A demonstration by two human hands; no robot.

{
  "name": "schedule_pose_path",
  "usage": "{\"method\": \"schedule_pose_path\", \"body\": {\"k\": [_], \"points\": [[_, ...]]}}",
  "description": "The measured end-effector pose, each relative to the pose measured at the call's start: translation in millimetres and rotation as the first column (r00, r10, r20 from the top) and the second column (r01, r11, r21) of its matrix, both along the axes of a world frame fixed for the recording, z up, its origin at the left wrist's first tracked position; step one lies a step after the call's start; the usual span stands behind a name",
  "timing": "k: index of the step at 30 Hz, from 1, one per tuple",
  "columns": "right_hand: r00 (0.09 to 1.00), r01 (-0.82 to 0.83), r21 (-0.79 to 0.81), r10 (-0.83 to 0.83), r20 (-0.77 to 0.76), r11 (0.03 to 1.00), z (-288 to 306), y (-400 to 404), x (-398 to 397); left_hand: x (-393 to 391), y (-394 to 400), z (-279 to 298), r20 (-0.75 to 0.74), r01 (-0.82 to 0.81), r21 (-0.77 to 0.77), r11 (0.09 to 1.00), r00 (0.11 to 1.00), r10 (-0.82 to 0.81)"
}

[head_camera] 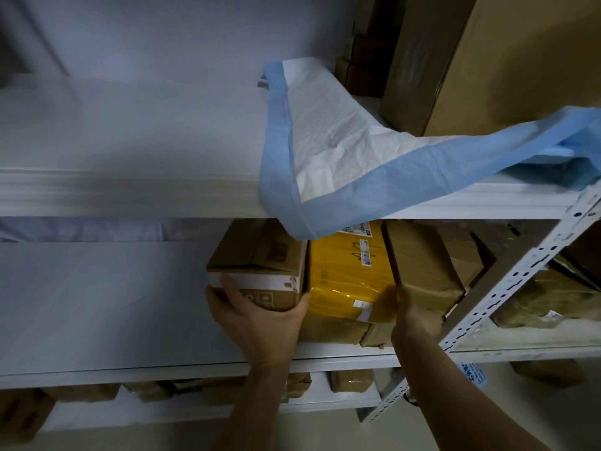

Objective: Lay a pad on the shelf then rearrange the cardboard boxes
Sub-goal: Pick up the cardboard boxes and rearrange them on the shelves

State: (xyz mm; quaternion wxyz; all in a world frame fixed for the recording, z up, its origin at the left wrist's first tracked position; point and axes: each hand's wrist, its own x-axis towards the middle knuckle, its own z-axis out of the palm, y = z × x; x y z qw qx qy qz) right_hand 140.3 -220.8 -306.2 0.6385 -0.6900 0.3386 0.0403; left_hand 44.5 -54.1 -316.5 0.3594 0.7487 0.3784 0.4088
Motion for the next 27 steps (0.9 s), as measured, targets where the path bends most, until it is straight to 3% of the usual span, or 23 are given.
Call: {"method": "schedule_pose_path", "body": {"k": [3,6,9,11,12,14,16,18,20,22,27], "points": [[0.979,-0.052,-0.095,0.070,0.193,0.994,16,15,-5,-9,-4,-8,-0.073,0.034,0.053,0.998,0.997,-0.030],[0.875,-0.271,-0.214,0.333,0.350,0.938,23,45,-5,-16,1,-14,-0.024,0.103,-0.012,0.995,0.994,-0.103],[0.691,-0.435,-0.502,0.634,0.347,0.748,16,67,1,-22,16,-11,0.231,0.144,-0.168,0.975,0.967,-0.103],[0.562,-0.483,-0.718,0.807,0.184,0.500,12,76,2,-18,38,-6,0.312,0.144,-0.354,0.924,0.950,-0.028],[0.505,-0.507,-0.784,0.861,0.067,0.358,10,78,1,-12,52,-5,0.333,0.189,-0.506,0.841,0.943,-0.012],[0.399,-0.530,-0.844,0.903,-0.162,0.083,8,82,-1,-4,78,2,0.343,0.306,-0.754,0.582,0.938,-0.049],[0.357,-0.524,-0.850,0.892,-0.276,-0.053,4,82,1,-1,92,8,0.380,0.407,-0.824,0.394,0.913,-0.148],[0.361,-0.512,-0.856,0.886,-0.290,-0.072,2,83,4,-3,91,20,0.452,0.504,-0.829,0.242,0.859,-0.241],[0.368,-0.479,-0.875,0.888,-0.275,-0.072,1,85,6,-3,85,25,0.444,0.520,-0.838,0.165,0.826,-0.347],[0.367,-0.460,-0.885,0.890,-0.270,-0.079,-1,87,9,-1,82,22,0.403,0.487,-0.857,0.168,0.837,-0.370],[0.352,-0.406,-0.909,0.901,-0.252,-0.096,-1,82,8,3,82,15,0.379,0.439,-0.859,0.263,0.891,-0.251]]}}
